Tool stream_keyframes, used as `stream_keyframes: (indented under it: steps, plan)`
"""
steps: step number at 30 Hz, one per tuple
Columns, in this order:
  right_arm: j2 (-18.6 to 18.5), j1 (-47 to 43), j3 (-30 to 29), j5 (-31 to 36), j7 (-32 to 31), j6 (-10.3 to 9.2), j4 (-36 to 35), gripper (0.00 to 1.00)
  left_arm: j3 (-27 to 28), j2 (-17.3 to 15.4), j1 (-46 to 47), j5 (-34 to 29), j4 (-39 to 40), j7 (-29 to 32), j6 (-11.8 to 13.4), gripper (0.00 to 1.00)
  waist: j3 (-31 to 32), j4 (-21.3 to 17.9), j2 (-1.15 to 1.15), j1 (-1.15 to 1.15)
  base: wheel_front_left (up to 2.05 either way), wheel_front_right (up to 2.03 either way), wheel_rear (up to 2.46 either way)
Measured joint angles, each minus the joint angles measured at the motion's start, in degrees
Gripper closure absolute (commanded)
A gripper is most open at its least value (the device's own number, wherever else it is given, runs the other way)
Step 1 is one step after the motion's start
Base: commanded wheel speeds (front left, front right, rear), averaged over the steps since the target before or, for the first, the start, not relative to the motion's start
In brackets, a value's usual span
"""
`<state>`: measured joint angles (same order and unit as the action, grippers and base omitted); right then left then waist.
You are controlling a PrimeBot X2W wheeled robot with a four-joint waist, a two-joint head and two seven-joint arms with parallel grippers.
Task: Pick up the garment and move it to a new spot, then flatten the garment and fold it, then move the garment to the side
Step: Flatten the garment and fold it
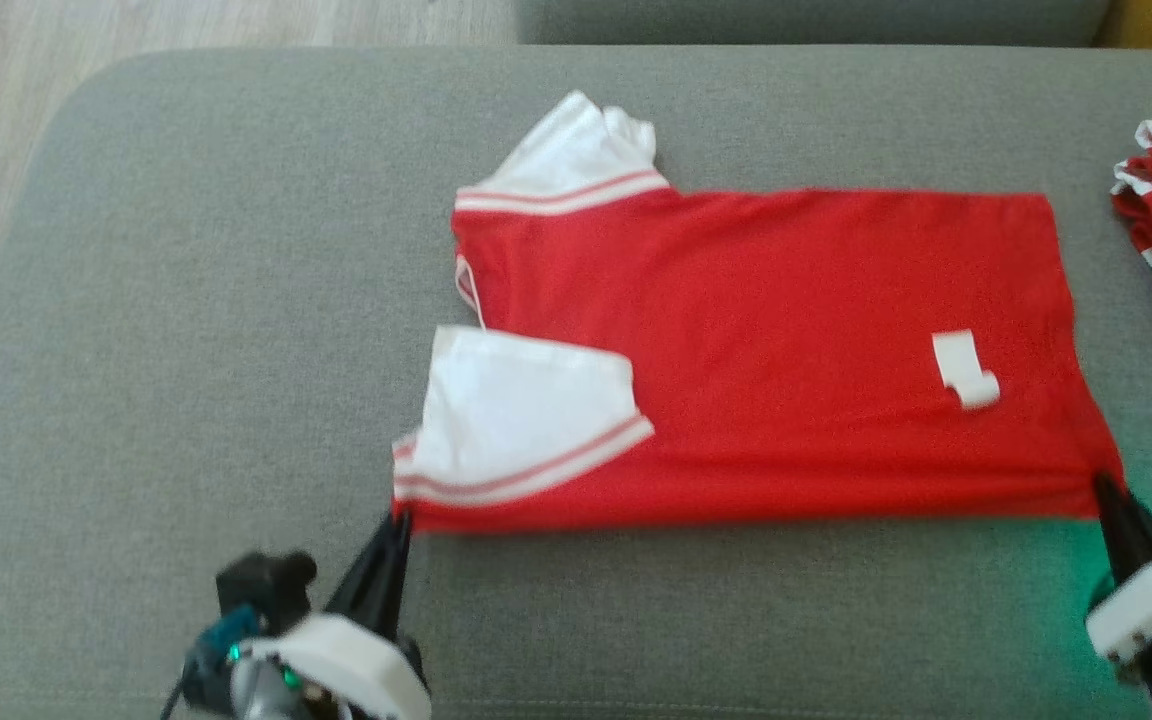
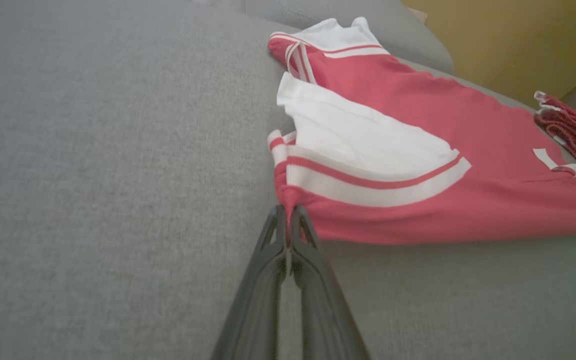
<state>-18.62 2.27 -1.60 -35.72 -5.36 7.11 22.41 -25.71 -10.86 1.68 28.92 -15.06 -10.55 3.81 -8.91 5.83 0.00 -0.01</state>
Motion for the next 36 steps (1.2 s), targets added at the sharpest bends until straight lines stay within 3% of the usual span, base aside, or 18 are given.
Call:
stream_keyframes:
  steps: [3,10,11,12,13,21,28,32,36]
  plan:
    - [1.5,-4.9,-2.6,1.2,-1.9,0.00,-3.4,1.00,-0.9,-1.3,-4.1,0.0,2.6,1.9,1.3,1.00,0.5,0.0,0.00,0.00,0.00,0.00,0.00]
    - [3.7,-6.7,-5.4,4.3,-5.1,0.00,-7.2,1.00,-2.3,-2.5,-5.0,0.1,3.5,6.5,1.4,1.00,0.0,-0.2,0.00,0.00,0.00,0.00,0.00]
    - [4.0,-6.7,-5.8,4.7,-5.7,0.00,-7.6,0.52,-2.7,-2.6,-5.0,0.1,3.4,7.4,1.5,1.00,-0.1,-0.2,0.00,0.00,0.00,0.00,0.00]
    - [4.2,-6.7,-6.2,5.1,-6.0,0.00,-7.9,0.00,-3.0,-2.8,-5.0,0.1,3.4,7.5,1.7,0.56,-0.2,-0.2,0.00,0.00,0.00,0.00,0.00]
    - [4.4,-6.7,-6.6,5.5,-6.3,0.00,-8.3,0.00,-3.0,-2.9,-5.0,-0.1,3.5,7.6,1.9,0.00,-0.4,-0.2,0.00,0.00,0.00,0.00,0.00]
    - [6.2,-6.7,-10.8,7.4,-5.1,0.00,-13.4,0.00,-1.2,-5.5,0.9,-1.7,9.4,7.8,2.7,0.00,-2.4,-0.5,0.00,0.01,0.00,0.00,0.00]
    - [7.0,-5.4,-10.9,7.6,-5.7,0.00,-17.4,0.00,-1.0,-8.0,23.2,-2.4,12.9,15.4,-3.8,0.00,-6.8,-0.5,0.00,0.02,0.00,0.00,0.00]
    - [7.0,-1.3,-11.5,8.1,-5.2,0.00,-19.7,0.00,-3.0,-8.6,39.9,-1.8,7.3,23.3,-9.4,0.00,-11.0,-0.9,0.00,0.02,0.00,0.00,0.00]
    - [7.0,2.2,-10.3,8.1,-5.1,0.00,-21.2,0.00,-6.7,-8.7,52.8,0.3,-0.7,28.0,-10.9,0.00,-15.4,-2.1,0.00,0.03,0.00,0.00,0.00]
